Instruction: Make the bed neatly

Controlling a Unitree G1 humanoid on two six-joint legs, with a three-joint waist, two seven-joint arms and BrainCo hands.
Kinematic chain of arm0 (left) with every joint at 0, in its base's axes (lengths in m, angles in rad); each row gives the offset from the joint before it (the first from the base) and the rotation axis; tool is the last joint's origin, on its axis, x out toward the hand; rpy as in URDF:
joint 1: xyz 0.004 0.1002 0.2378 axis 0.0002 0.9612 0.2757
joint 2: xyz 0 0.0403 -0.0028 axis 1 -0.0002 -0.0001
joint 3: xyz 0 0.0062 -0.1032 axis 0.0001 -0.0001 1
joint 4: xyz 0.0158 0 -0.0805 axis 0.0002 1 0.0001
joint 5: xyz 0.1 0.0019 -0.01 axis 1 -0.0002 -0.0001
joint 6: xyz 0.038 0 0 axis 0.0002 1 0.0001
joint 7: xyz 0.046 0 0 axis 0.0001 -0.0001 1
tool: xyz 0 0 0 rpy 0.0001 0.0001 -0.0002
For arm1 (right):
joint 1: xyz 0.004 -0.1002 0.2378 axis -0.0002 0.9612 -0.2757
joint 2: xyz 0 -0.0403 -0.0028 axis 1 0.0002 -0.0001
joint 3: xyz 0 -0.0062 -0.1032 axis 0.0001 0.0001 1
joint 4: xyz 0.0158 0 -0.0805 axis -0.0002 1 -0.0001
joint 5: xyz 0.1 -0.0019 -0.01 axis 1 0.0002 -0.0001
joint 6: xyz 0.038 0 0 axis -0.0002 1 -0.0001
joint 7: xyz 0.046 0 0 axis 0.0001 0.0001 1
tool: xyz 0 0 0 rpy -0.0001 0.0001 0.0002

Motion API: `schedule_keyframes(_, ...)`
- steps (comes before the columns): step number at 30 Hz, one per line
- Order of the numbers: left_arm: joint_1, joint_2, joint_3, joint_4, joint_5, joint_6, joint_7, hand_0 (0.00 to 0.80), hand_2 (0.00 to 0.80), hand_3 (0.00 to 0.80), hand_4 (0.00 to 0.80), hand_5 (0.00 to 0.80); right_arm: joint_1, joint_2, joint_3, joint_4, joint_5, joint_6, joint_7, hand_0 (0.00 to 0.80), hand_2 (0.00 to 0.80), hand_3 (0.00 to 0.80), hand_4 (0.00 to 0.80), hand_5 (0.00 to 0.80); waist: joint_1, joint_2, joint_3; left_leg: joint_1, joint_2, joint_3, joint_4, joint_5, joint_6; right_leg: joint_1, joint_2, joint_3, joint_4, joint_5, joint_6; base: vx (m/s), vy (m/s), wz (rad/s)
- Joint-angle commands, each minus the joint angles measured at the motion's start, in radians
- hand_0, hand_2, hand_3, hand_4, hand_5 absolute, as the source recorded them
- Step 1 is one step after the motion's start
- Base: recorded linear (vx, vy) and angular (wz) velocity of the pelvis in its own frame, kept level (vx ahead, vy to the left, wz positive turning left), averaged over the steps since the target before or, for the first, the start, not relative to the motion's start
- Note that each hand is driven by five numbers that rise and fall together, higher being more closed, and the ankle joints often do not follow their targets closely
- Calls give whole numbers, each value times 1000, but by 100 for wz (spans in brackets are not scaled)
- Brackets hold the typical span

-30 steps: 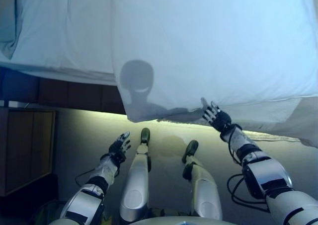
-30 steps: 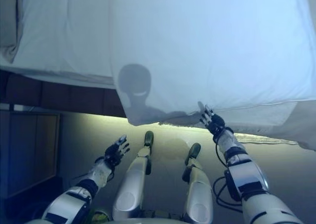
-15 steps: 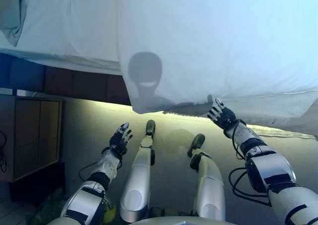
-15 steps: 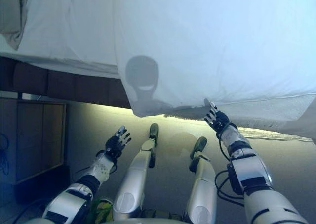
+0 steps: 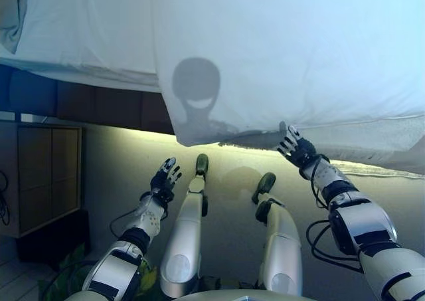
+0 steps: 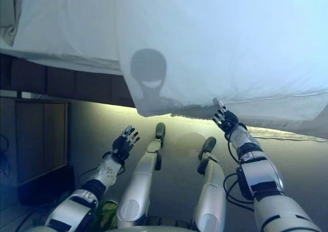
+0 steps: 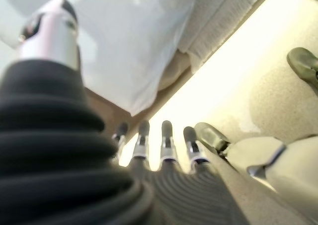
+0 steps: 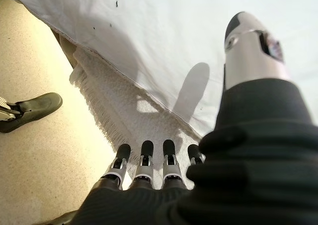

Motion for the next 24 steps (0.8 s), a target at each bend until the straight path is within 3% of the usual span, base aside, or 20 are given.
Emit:
schedule_keyframes(1,33,-5,-17,-59,-46,-39,-6,0,0,0,0,0,-40,-90,3,-57,7,-24,30,0,0,0,0,0,-2,41,12,-34,1,-3,21,-30,24,-23,-8,45,-55,79,50,0,0,0)
schedule_keyframes(12,98,14,-11,-139,-93,-61,-47,0,0,0,0,0,-208,-199,5,-101,34,-20,13,0,0,0,0,0,18,70,26,-83,-1,-18,24,-13,26,-89,-9,61,-11,72,48,10,6,2)
schedule_keyframes(13,113,18,-14,-146,-99,-67,-56,0,0,0,0,0,-229,-211,3,-109,36,-18,10,0,0,0,0,0,20,72,23,-78,-2,-24,27,-36,23,-88,-8,72,2,45,57,91,-4,4)
schedule_keyframes(16,143,28,-19,-173,-108,-70,-62,0,0,0,0,0,-269,-231,9,-137,39,-31,12,0,0,0,0,0,27,78,26,-89,-3,-27,29,-35,23,-102,-8,77,14,40,56,24,7,8)
schedule_keyframes(22,190,51,-11,-182,-109,-59,-92,0,0,0,0,0,-307,-243,29,-190,27,-42,40,0,0,0,0,0,34,71,27,-69,3,-25,20,-39,19,-83,-4,69,10,32,52,-12,7,1)
schedule_keyframes(23,193,51,-7,-180,-106,-57,-96,0,0,0,0,0,-307,-241,32,-199,16,-53,44,439,439,439,439,439,34,68,26,-61,5,-22,16,-39,19,-73,-4,66,4,32,51,-7,18,-4)
schedule_keyframes(24,196,51,-2,-179,-102,-52,-100,0,0,0,0,0,-303,-239,33,-211,13,-58,48,800,800,800,800,800,34,65,24,-52,7,-19,11,-38,18,-63,-4,63,-3,34,52,0,0,0)
